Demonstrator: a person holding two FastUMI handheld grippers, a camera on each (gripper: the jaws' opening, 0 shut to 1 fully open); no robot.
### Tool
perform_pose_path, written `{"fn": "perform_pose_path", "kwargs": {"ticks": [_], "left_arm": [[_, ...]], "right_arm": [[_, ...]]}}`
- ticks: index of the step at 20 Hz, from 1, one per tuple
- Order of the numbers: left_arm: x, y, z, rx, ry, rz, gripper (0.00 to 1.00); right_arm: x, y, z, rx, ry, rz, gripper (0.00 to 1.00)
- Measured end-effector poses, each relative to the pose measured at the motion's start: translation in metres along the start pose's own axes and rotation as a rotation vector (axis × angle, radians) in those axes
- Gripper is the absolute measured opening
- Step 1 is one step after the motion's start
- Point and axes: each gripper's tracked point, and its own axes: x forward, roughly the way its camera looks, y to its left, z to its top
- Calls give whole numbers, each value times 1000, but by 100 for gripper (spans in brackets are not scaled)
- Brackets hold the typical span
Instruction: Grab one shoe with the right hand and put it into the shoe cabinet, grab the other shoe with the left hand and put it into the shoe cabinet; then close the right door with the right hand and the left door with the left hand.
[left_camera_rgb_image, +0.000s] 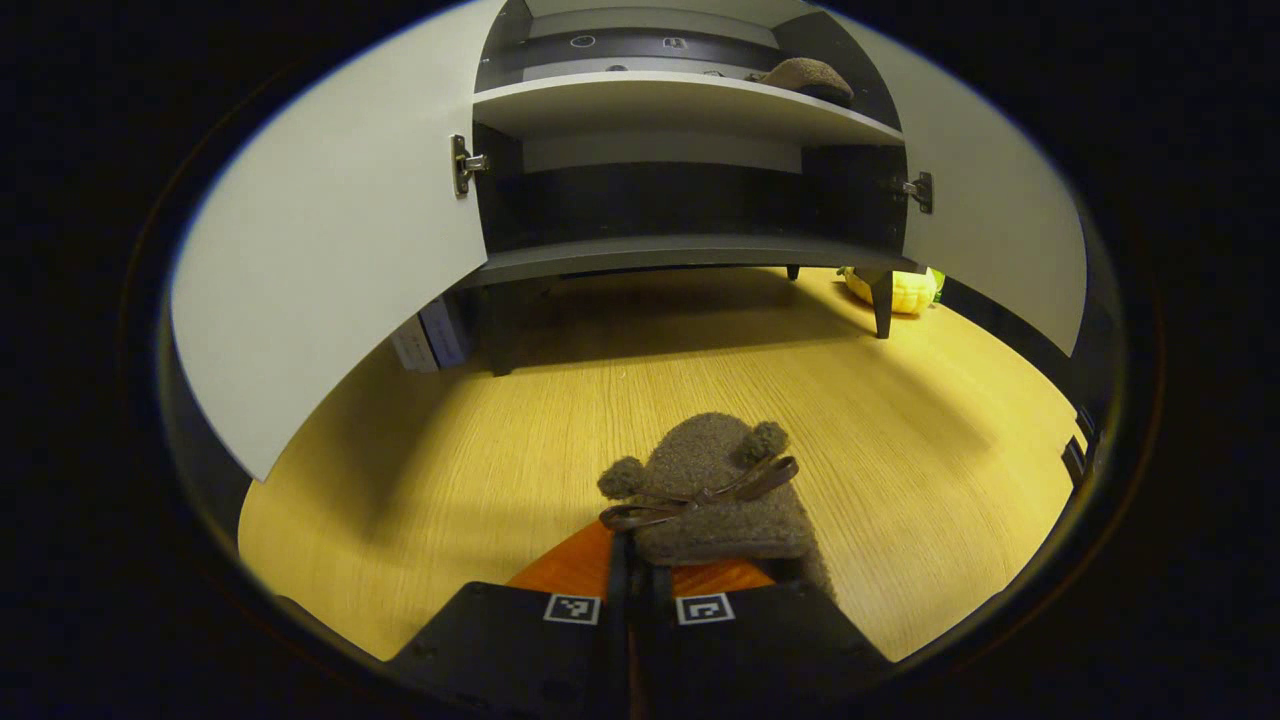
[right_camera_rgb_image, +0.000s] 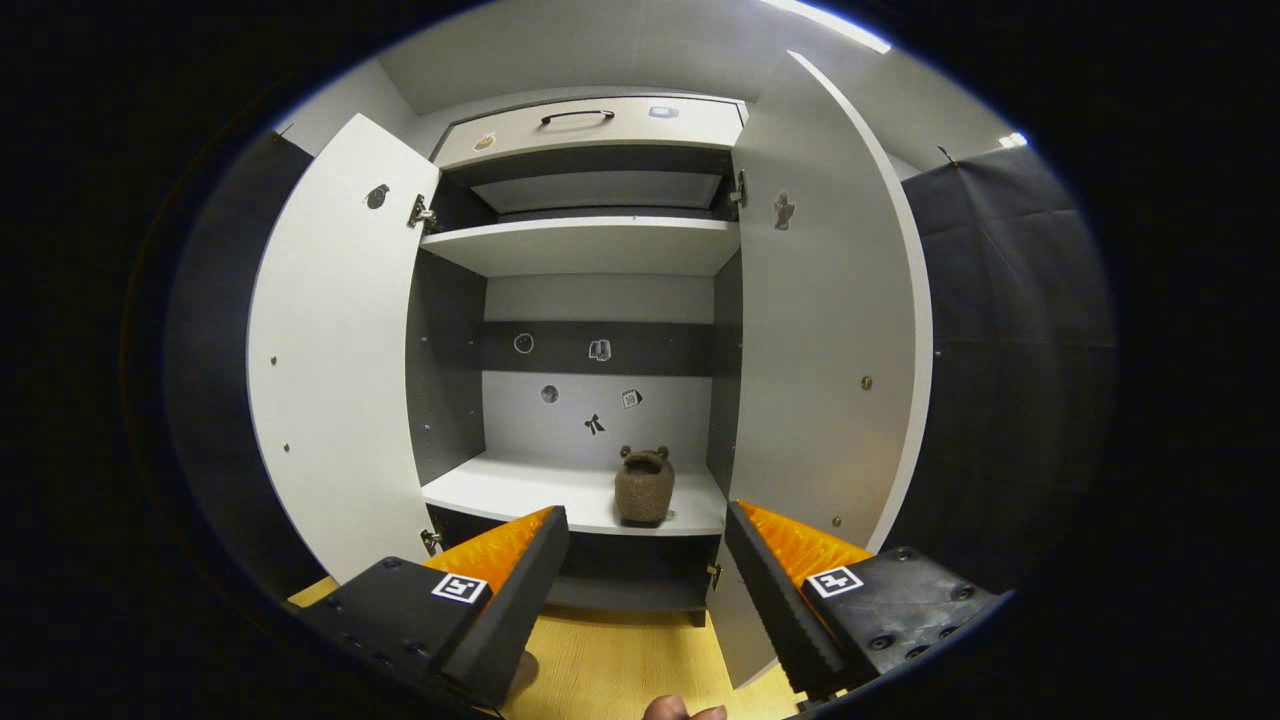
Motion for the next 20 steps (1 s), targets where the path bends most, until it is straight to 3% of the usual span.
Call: {"fn": "perform_pose_path", "kwargs": {"ticks": [3,10,15,20], "left_arm": [[-11,-4,10,-37,17,-27,10],[-67,4,86,-62,-54,24,8],[-111,5,150,-74,-51,69,7],[-144,2,247,-121,-102,52,7]], "right_arm": [[-3,0,2,5,2,11,100],[-7,-11,5,14,-3,17,100],[-9,-14,7,15,4,31,100],[-15,-13,21,-6,-36,55,100]]}}
